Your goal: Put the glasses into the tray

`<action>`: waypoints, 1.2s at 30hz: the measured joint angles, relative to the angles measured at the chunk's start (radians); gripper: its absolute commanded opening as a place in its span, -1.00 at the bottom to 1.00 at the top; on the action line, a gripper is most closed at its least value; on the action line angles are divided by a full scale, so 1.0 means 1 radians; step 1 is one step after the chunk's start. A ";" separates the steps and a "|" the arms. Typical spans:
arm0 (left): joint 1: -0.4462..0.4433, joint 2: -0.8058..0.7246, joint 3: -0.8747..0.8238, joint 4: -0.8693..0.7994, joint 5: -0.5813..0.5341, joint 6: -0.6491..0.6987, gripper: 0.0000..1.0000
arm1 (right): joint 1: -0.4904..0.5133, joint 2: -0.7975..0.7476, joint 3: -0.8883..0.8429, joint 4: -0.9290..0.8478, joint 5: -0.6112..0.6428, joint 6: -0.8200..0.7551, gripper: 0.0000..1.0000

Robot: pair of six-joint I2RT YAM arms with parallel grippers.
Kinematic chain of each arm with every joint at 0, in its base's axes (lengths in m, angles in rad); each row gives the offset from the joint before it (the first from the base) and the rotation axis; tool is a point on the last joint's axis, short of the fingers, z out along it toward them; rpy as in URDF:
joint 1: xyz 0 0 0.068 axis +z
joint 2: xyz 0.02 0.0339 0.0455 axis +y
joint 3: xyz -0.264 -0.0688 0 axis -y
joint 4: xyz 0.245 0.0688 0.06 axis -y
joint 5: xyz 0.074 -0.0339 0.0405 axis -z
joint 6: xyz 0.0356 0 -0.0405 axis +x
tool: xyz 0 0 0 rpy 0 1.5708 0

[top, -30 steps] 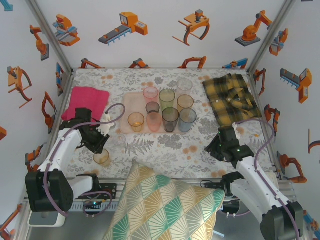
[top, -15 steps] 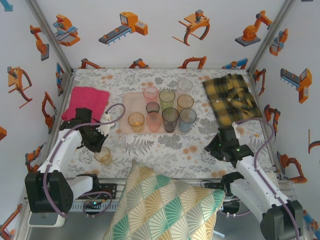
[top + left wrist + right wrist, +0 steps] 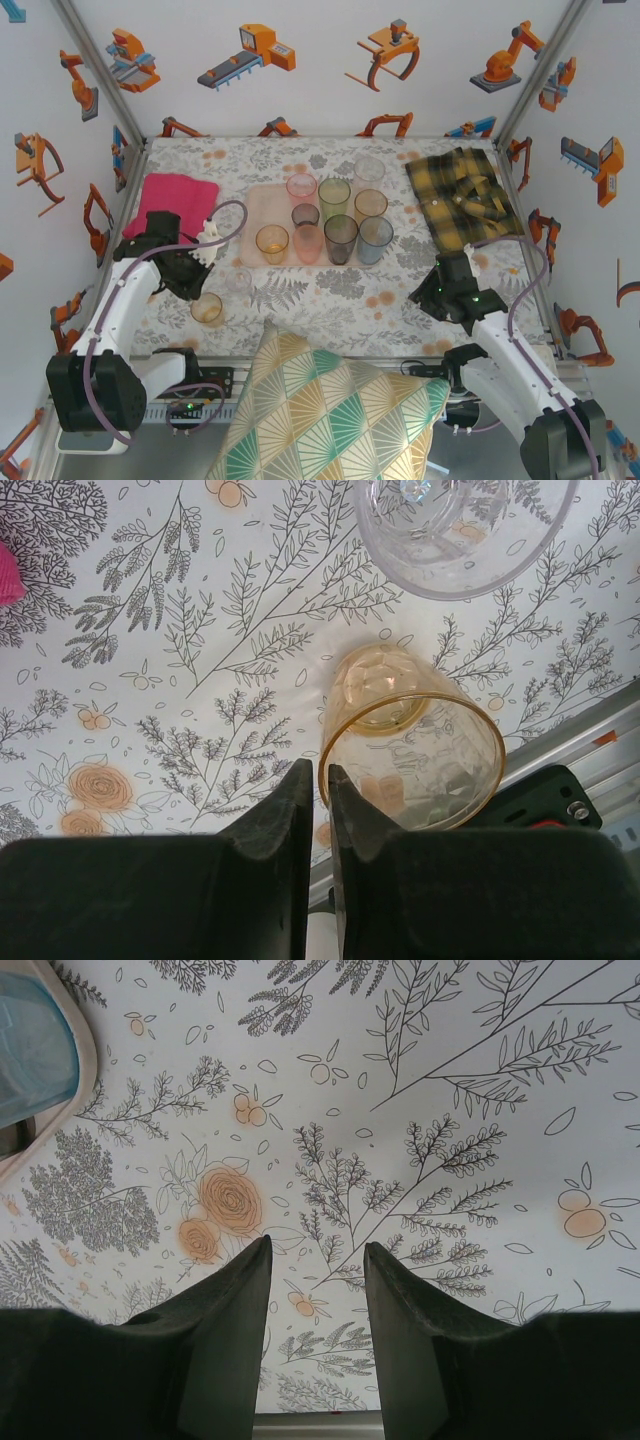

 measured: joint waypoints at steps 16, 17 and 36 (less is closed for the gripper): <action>-0.020 0.000 -0.068 0.035 -0.008 0.003 -0.58 | 0.000 -0.001 -0.011 0.003 0.000 0.000 -0.16; -0.021 0.000 -0.071 0.041 -0.009 0.003 -0.60 | 0.000 -0.002 -0.011 0.003 0.000 0.000 -0.16; -0.026 -0.011 -0.005 0.010 -0.037 -0.028 -0.95 | 0.000 -0.014 -0.011 0.003 0.000 0.000 -0.16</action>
